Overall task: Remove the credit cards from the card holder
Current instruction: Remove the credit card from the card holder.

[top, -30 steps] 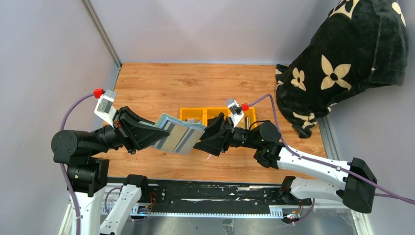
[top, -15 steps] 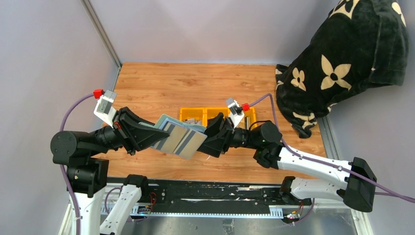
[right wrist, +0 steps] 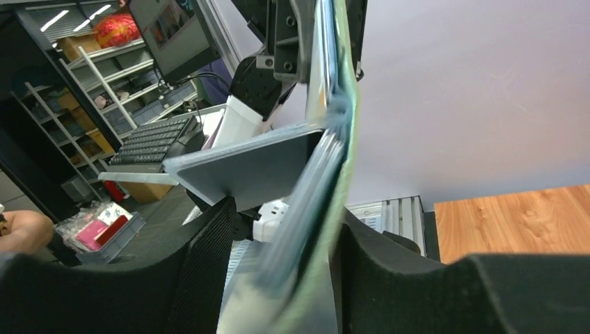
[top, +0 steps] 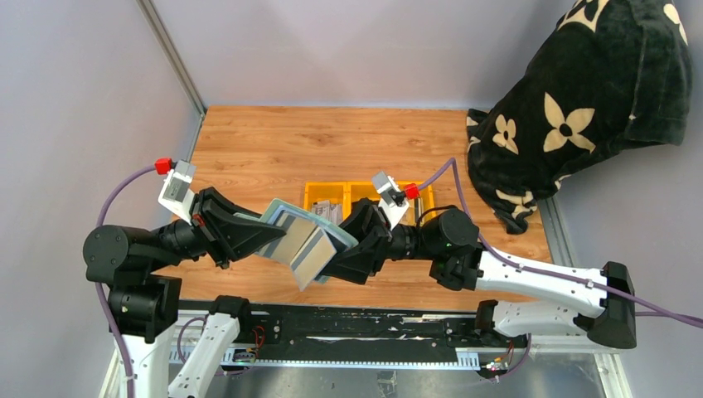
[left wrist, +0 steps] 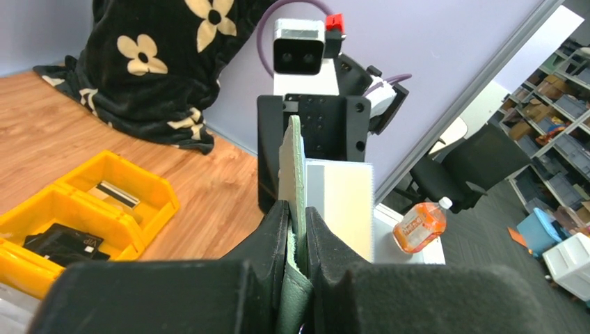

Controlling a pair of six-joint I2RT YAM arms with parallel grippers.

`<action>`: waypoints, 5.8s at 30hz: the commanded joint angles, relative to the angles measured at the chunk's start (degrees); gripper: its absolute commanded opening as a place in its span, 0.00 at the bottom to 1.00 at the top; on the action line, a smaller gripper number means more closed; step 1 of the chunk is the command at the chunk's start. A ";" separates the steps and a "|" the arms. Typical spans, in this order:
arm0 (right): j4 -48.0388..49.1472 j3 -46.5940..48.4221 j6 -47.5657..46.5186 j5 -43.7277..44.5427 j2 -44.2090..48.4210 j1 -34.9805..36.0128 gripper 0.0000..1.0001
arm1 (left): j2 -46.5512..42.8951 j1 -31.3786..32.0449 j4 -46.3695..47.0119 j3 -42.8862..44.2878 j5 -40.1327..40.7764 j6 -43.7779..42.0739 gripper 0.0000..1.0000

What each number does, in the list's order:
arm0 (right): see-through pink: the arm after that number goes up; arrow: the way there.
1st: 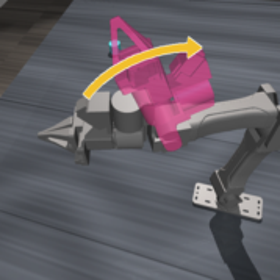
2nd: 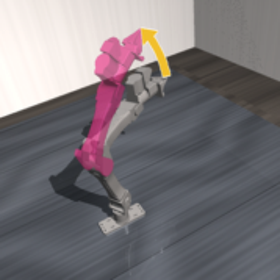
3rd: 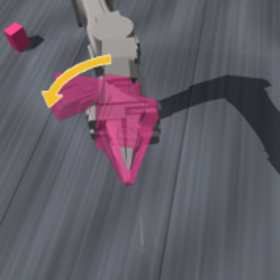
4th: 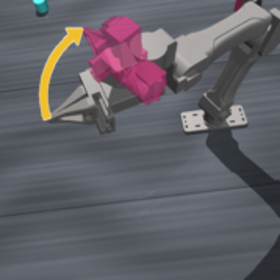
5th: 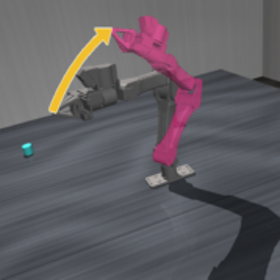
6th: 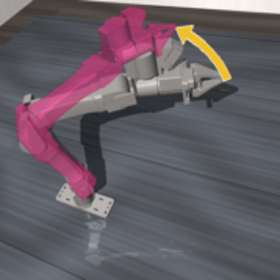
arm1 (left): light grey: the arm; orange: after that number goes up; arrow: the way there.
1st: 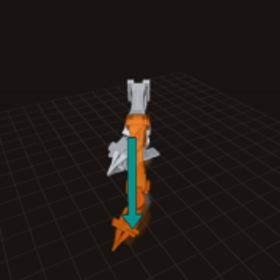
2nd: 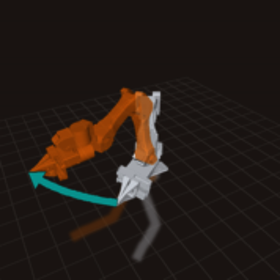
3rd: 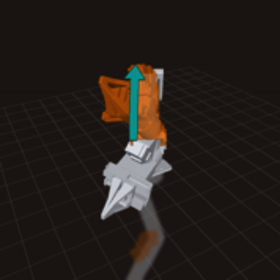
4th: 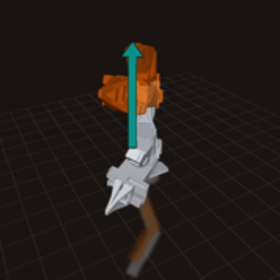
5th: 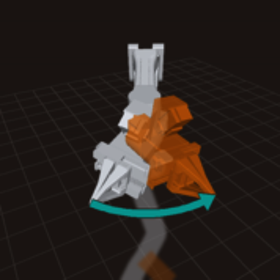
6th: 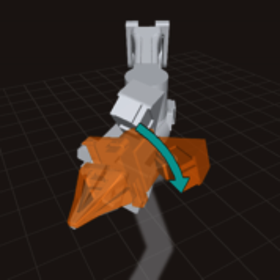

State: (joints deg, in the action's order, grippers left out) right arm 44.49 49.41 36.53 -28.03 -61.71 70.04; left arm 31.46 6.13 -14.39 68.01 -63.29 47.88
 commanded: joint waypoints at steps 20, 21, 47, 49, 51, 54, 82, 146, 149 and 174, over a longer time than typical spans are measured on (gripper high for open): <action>-49.19 30.21 -20.16 40.10 -6.80 15.60 0.00 | -6.58 0.12 -16.29 -0.14 6.42 -18.62 0.74; -51.52 31.66 -20.53 43.35 -7.56 16.17 0.00 | -7.08 0.11 -16.16 -0.09 6.75 -18.63 0.78; -79.92 67.76 -35.47 76.28 -31.87 28.03 0.00 | -18.37 0.11 -23.38 -8.45 19.29 -38.24 0.65; -78.09 64.01 -34.39 71.49 -28.78 27.98 0.00 | -18.22 0.11 -24.14 -7.93 21.86 -38.76 0.51; -77.11 60.46 -33.29 67.36 -26.02 27.71 0.00 | -17.83 0.11 -24.56 -7.12 24.34 -38.57 0.41; -74.11 53.24 -32.79 58.08 -20.76 26.63 0.00 | -16.51 0.11 -24.75 -4.89 25.82 -36.26 0.34; -51.33 28.39 -23.12 14.03 -3.83 11.73 0.00 | -15.00 0.11 -6.42 -12.32 -5.47 -5.37 0.45; -14.71 7.59 8.02 -7.03 -5.05 -6.06 0.51 | -4.48 0.10 -18.81 -7.29 1.86 -13.13 0.01; -14.11 7.94 8.54 -7.34 -6.30 -6.08 0.51 | -4.48 0.11 -18.19 -7.64 0.97 -12.54 0.01; -15.77 11.68 9.21 -0.46 -10.14 -5.64 0.25 | -10.13 0.10 -14.34 -10.65 -2.24 -10.70 0.16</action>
State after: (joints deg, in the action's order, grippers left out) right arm 28.62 58.96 46.85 -34.48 -71.29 64.03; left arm 22.98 5.80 -30.35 57.67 -60.90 37.17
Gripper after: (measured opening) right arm 0.255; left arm 0.154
